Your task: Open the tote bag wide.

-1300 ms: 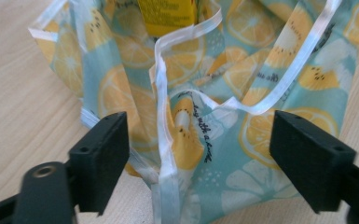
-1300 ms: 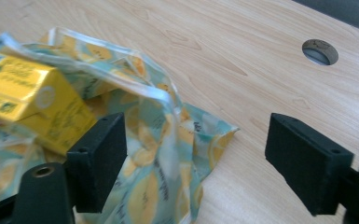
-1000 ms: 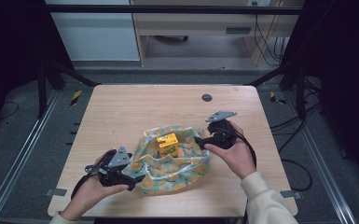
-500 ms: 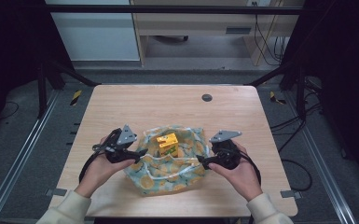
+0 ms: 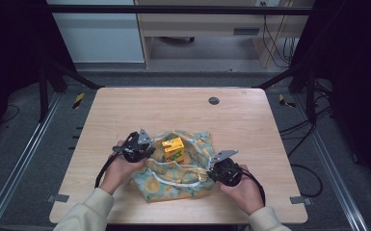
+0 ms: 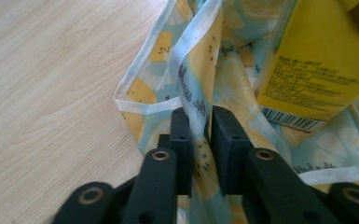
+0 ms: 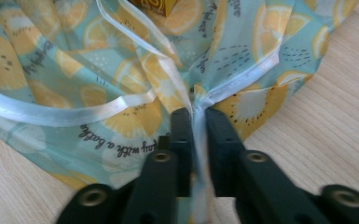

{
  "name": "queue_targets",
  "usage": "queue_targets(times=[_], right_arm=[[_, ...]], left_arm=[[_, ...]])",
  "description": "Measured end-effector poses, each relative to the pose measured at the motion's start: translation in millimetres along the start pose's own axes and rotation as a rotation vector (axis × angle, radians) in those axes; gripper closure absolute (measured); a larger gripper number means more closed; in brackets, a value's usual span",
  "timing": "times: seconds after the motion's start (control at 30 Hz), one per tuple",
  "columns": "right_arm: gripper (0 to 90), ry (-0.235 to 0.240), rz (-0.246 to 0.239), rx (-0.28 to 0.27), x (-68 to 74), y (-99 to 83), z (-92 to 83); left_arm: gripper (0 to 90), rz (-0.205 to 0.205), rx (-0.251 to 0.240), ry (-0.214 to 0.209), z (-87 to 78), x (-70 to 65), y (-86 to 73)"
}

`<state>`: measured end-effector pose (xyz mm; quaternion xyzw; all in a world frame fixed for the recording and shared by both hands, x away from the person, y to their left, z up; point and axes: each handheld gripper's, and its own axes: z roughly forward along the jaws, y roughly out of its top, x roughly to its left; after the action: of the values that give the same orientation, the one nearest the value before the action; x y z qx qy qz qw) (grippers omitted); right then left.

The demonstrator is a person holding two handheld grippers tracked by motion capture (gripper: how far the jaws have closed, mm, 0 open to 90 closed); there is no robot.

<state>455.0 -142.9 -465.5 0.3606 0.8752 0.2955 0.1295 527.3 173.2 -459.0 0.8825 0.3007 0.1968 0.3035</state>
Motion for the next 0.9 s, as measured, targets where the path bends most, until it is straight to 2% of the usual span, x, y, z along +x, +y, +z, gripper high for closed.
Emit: queue_targets(times=[0.1, 0.13, 0.4, 0.63, 0.67, 0.73, 0.77, 0.83, 0.9], right_arm=[[87.8, -0.002, -0.011, 0.008, 0.0, -0.6, 2.5], [88.7, -0.004, -0.014, 0.017, 0.0, -2.0, 5.7], [89.4, 0.012, -0.01, 0.059, -2.1, -12.8, 12.1], [89.0, 0.015, 0.005, 0.053, -5.4, -15.8, 10.8], [82.0, 0.022, 0.018, 0.023, -5.6, -14.8, 8.7], [66.4, 0.029, 0.029, -0.015, -6.9, -13.2, 4.4], [66.4, 0.029, 0.029, -0.015, -6.9, -13.2, 4.4], [49.4, 0.014, 0.035, -0.041, -8.1, -10.0, -2.2], [39.6, -0.002, 0.041, -0.083, -9.4, -6.0, -12.0]], left_arm=[[85.8, 0.0, 0.011, 0.004, 2.6, 1.6, -2.2], [87.1, 0.002, 0.034, 0.009, 5.1, 3.8, -4.9], [89.1, -0.006, 0.072, 0.021, 11.8, 10.1, -15.2], [89.0, -0.02, 0.068, 0.025, 11.9, 12.2, -20.5], [84.5, -0.026, 0.042, 0.032, 8.5, 11.8, -19.8], [78.0, -0.031, 0.029, 0.03, 5.5, 11.7, -19.1], [78.0, -0.035, 0.012, 0.034, 2.0, 11.6, -18.2], [66.5, -0.048, -0.04, 0.046, -8.1, 11.3, -15.2], [54.6, -0.047, -0.07, 0.062, -16.8, 11.4, -12.4]])
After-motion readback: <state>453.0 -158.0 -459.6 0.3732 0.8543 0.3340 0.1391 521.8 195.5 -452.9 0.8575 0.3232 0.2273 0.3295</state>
